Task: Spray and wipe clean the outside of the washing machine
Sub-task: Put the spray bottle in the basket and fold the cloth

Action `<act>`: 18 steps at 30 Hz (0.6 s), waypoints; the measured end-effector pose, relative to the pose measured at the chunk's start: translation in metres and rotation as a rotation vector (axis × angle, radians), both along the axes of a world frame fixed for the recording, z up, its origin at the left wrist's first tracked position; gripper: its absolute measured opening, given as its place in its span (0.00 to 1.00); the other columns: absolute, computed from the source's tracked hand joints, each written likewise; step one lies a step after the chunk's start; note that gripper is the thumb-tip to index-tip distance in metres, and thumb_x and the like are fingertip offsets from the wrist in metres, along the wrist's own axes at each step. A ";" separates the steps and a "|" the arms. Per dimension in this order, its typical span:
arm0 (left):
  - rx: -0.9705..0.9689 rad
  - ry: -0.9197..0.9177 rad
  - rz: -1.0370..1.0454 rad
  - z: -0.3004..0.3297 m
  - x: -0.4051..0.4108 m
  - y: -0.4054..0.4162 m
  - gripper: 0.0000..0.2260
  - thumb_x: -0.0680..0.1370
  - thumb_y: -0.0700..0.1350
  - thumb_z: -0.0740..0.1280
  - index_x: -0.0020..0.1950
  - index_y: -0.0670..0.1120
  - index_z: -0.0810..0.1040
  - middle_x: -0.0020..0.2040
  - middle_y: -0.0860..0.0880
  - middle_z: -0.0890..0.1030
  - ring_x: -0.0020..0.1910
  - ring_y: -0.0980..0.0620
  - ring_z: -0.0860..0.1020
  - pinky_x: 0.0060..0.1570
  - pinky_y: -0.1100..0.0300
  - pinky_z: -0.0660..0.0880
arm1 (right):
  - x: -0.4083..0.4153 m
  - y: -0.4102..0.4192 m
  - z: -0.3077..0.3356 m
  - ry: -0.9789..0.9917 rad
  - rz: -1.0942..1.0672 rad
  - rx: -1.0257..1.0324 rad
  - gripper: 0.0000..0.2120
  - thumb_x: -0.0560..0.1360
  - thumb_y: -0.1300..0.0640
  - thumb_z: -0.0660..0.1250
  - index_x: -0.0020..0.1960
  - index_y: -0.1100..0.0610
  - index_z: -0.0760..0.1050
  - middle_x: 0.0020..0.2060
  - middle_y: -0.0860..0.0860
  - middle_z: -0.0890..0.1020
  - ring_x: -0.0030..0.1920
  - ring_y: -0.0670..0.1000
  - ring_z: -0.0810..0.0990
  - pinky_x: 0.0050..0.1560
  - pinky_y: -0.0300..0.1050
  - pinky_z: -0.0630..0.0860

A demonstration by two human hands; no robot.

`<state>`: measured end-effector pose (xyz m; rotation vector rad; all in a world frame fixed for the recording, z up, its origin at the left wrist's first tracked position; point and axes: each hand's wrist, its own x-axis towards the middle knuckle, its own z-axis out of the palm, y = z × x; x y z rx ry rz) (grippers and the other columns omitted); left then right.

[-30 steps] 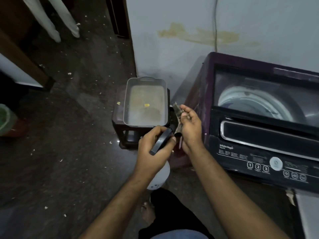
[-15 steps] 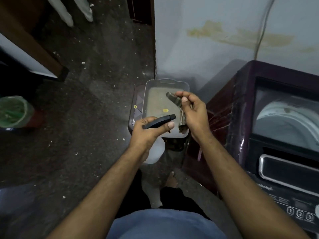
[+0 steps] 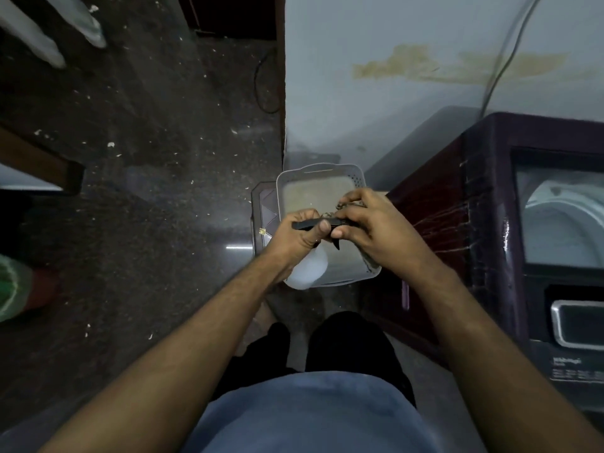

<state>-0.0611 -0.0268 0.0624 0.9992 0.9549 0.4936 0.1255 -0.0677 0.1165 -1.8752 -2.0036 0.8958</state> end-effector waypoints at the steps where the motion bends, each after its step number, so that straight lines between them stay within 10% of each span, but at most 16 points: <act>1: -0.024 -0.008 -0.014 -0.006 0.001 0.008 0.35 0.59 0.74 0.77 0.38 0.44 0.73 0.29 0.54 0.74 0.29 0.57 0.67 0.31 0.63 0.64 | -0.001 0.006 -0.003 -0.032 -0.018 -0.004 0.21 0.75 0.37 0.67 0.57 0.51 0.83 0.62 0.46 0.74 0.63 0.50 0.71 0.62 0.54 0.75; 7: -0.184 0.120 -0.080 -0.036 0.011 0.039 0.28 0.62 0.68 0.78 0.43 0.44 0.80 0.30 0.58 0.80 0.29 0.62 0.75 0.36 0.65 0.70 | -0.005 0.037 -0.029 -0.285 0.005 -0.029 0.14 0.77 0.39 0.68 0.53 0.48 0.78 0.56 0.40 0.72 0.57 0.46 0.71 0.43 0.48 0.76; 18: -0.540 0.197 0.259 -0.072 0.052 0.092 0.28 0.84 0.66 0.53 0.71 0.47 0.76 0.72 0.50 0.79 0.73 0.50 0.73 0.66 0.54 0.71 | 0.006 0.093 -0.102 -0.281 -0.367 -0.071 0.14 0.78 0.43 0.70 0.53 0.54 0.81 0.57 0.48 0.76 0.58 0.51 0.74 0.44 0.49 0.76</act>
